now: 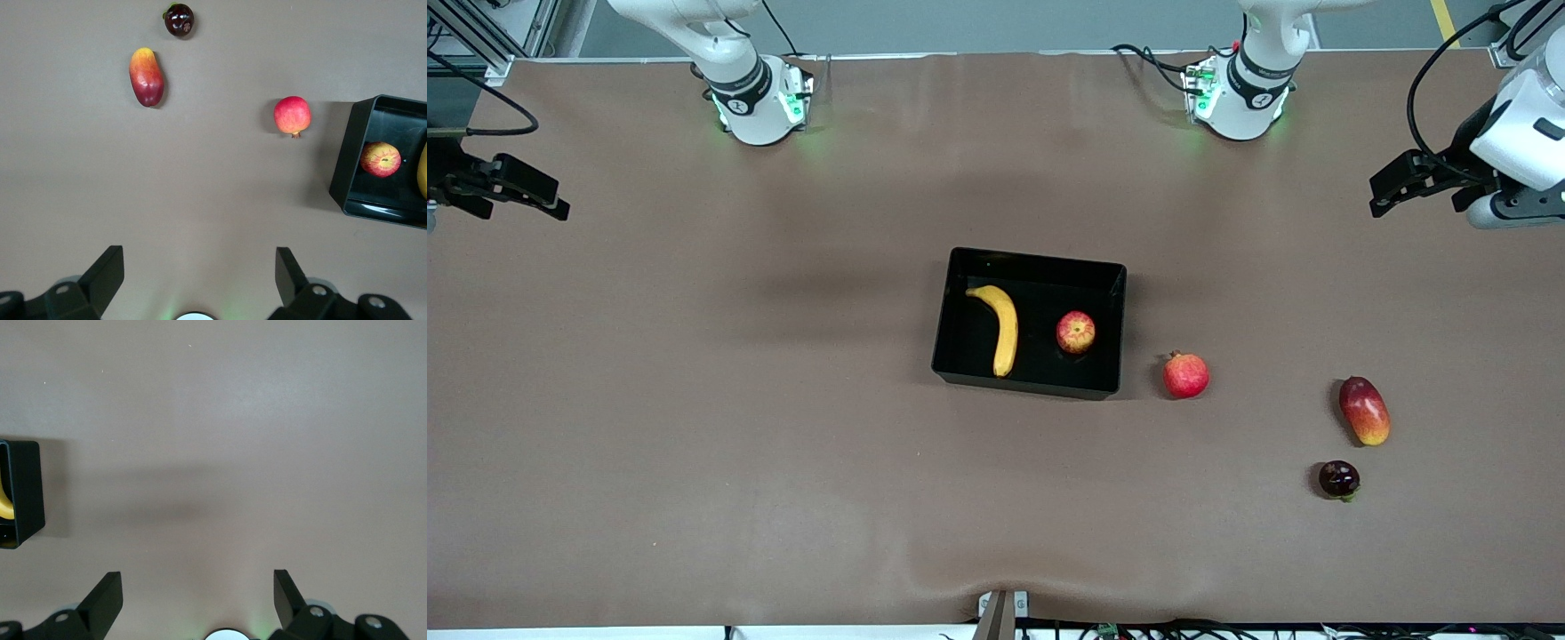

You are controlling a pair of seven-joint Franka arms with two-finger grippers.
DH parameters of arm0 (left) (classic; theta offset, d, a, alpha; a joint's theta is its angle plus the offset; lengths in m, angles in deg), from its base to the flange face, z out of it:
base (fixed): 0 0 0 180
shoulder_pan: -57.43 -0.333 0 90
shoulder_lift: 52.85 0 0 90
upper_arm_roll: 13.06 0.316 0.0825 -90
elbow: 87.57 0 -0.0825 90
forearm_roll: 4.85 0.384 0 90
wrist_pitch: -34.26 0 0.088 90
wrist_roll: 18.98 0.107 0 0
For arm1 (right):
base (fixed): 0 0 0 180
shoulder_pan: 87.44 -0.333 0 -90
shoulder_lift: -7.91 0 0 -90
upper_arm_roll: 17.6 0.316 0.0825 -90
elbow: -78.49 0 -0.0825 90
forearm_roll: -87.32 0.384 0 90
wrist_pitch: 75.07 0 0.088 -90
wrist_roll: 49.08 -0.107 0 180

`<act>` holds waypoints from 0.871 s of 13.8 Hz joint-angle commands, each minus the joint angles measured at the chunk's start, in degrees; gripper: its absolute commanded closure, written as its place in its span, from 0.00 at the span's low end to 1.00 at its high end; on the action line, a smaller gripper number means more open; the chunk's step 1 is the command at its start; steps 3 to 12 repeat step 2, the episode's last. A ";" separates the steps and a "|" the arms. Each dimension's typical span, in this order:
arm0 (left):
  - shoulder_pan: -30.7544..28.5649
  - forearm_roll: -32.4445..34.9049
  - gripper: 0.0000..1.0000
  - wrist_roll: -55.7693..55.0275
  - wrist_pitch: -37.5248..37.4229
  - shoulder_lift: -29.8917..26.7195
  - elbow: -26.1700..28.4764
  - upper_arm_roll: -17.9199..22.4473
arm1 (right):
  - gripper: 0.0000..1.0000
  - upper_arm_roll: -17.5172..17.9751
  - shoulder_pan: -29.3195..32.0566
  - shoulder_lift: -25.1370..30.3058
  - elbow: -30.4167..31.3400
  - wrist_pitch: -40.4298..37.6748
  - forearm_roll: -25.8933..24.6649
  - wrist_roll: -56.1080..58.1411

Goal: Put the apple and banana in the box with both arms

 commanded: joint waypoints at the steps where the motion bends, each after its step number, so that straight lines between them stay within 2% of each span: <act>1: -0.80 -0.90 0.00 0.11 -1.87 0.61 -2.00 -0.36 | 0.00 0.16 -0.08 -0.08 -0.50 -0.52 -0.26 0.01; 12: -0.80 -0.90 0.00 0.11 -1.88 0.61 -2.00 -0.36 | 0.00 0.16 -0.08 -0.08 -0.50 -0.52 -0.26 0.01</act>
